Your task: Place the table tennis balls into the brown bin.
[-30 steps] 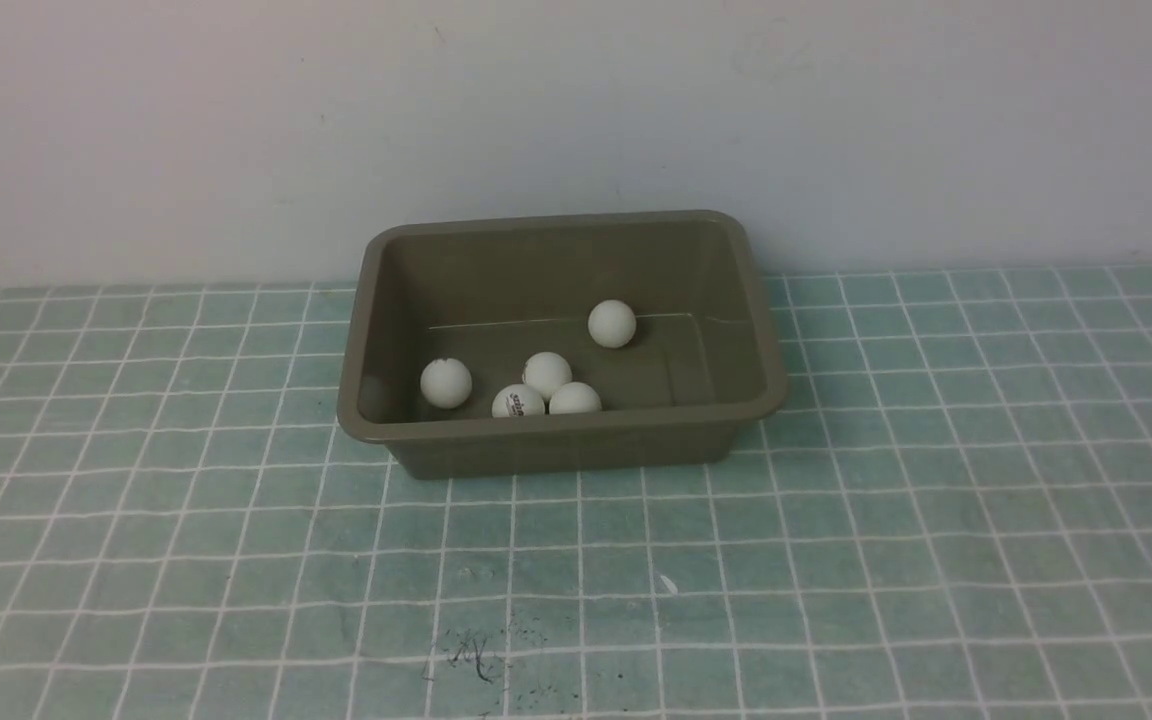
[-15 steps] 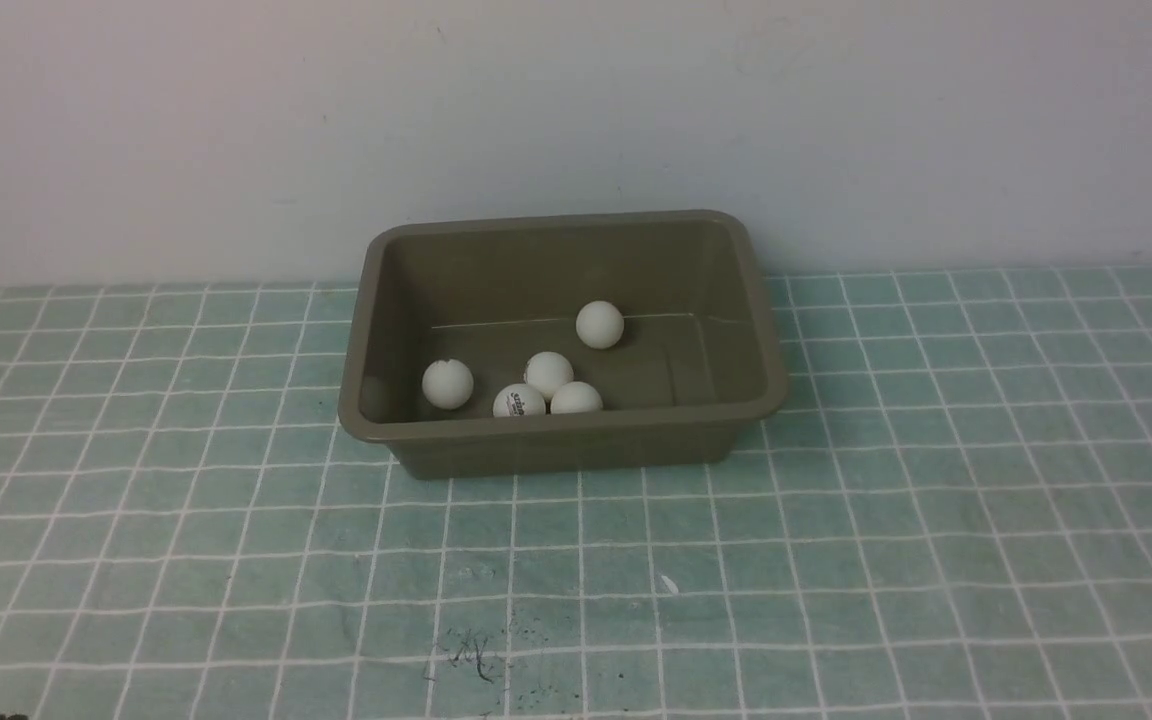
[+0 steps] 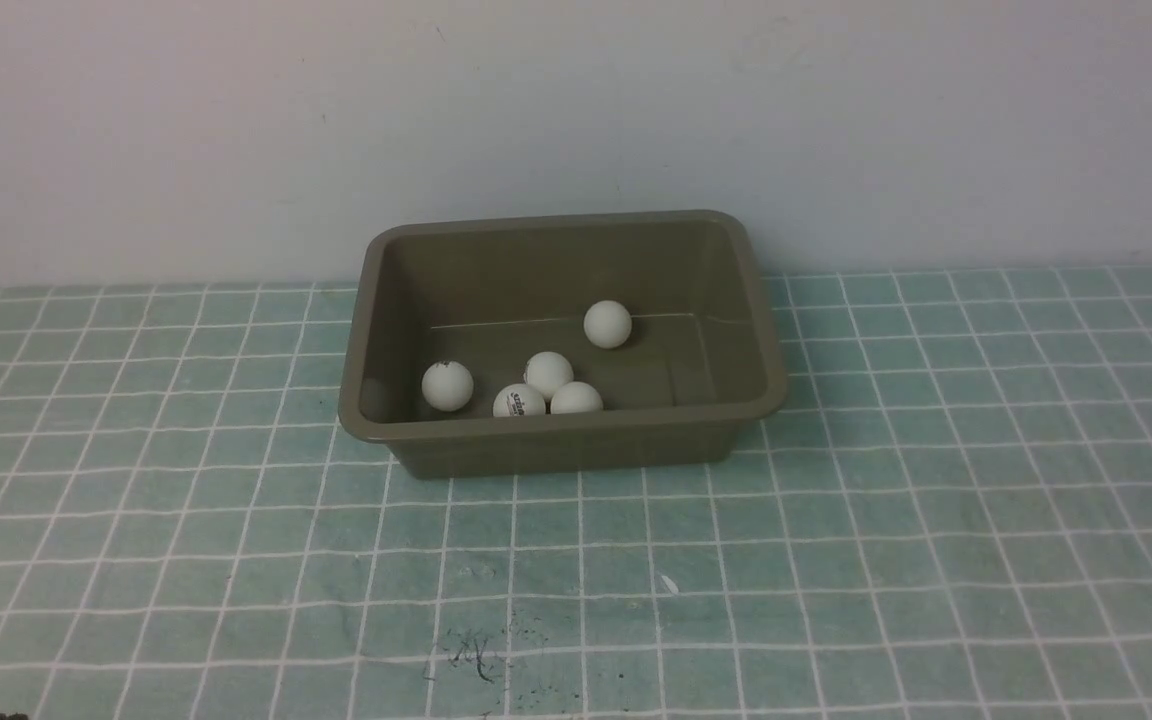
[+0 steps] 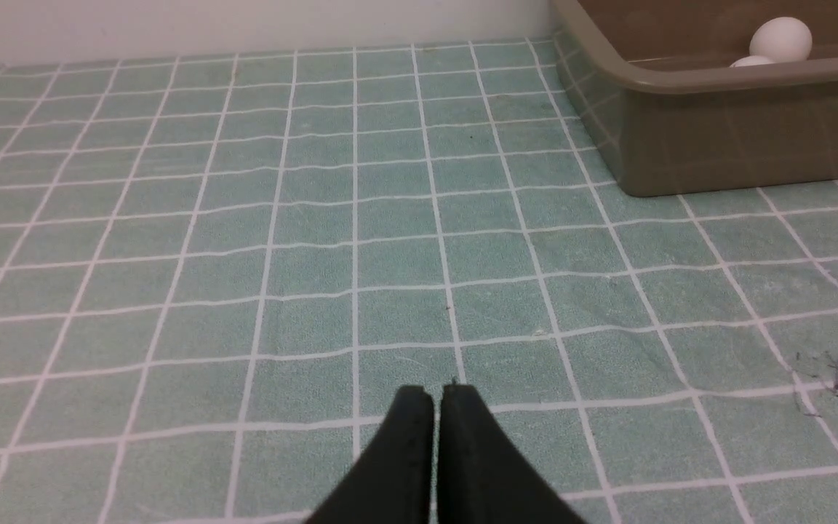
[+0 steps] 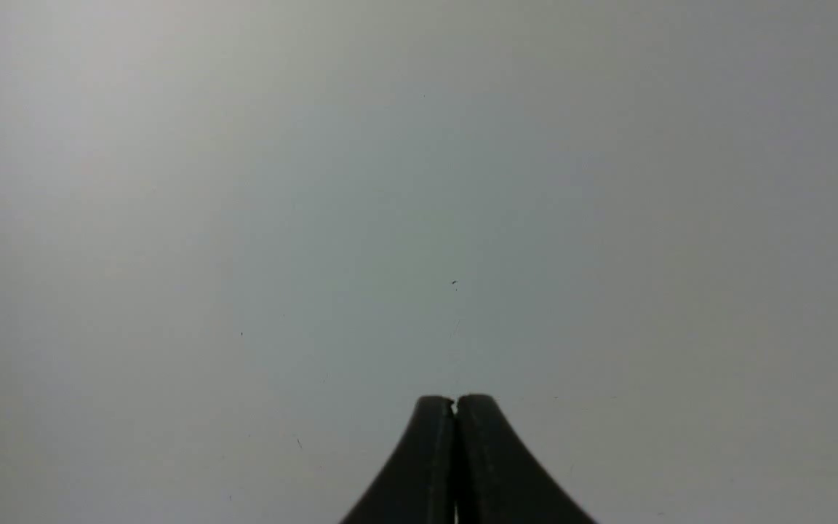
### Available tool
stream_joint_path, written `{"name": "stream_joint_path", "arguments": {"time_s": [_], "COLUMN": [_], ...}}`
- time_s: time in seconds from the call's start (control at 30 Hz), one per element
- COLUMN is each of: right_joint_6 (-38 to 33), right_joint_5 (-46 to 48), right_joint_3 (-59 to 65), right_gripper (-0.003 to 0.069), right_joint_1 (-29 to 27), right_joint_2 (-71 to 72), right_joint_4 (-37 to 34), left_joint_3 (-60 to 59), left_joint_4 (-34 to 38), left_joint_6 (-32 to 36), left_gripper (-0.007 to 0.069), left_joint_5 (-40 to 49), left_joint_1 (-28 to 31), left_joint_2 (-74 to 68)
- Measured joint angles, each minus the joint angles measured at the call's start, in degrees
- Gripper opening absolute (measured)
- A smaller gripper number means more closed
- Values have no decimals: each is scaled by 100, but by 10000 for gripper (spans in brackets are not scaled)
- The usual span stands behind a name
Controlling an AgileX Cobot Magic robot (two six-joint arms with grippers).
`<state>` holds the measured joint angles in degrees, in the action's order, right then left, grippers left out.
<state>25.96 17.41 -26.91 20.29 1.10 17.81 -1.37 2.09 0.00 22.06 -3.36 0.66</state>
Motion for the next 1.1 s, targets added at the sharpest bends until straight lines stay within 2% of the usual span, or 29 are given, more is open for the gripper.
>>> {"name": "stream_joint_path", "arguments": {"time_s": [0.33,0.43,0.67,0.77,0.87,1.0,1.03,1.07,1.1], "right_joint_6": [0,-137,-2223,-2660,-2874,-2944,-2949,-2949,-2949], "right_joint_5": [-6,-46,-92,-107,-118,-49,-38,-14,25], "right_joint_3": [7,81,417,614,1017,1853,1948,2339,2572], "right_gripper": [-13,-13,-13,-13,-13,-13,-13,-13,-13], "right_joint_1": [0,0,6,6,-65,-876,-925,-1327,-1475], "right_joint_2": [0,0,0,0,0,0,0,0,0], "right_joint_4": [0,-291,-2146,-2389,-2297,-1962,-1951,-1934,-1930], "left_joint_3": [0,0,0,0,0,0,0,0,0], "left_joint_4": [0,0,0,0,0,0,0,0,0], "left_joint_6": [0,-35,-40,-40,-40,-40,-40,-40,-40], "left_gripper": [-5,-5,-5,-5,-5,-5,-5,-5,-5], "left_joint_5": [0,0,0,0,0,0,0,0,0], "left_joint_1": [0,0,0,0,0,0,0,0,0], "left_joint_2": [0,0,0,0,0,0,0,0,0]}}
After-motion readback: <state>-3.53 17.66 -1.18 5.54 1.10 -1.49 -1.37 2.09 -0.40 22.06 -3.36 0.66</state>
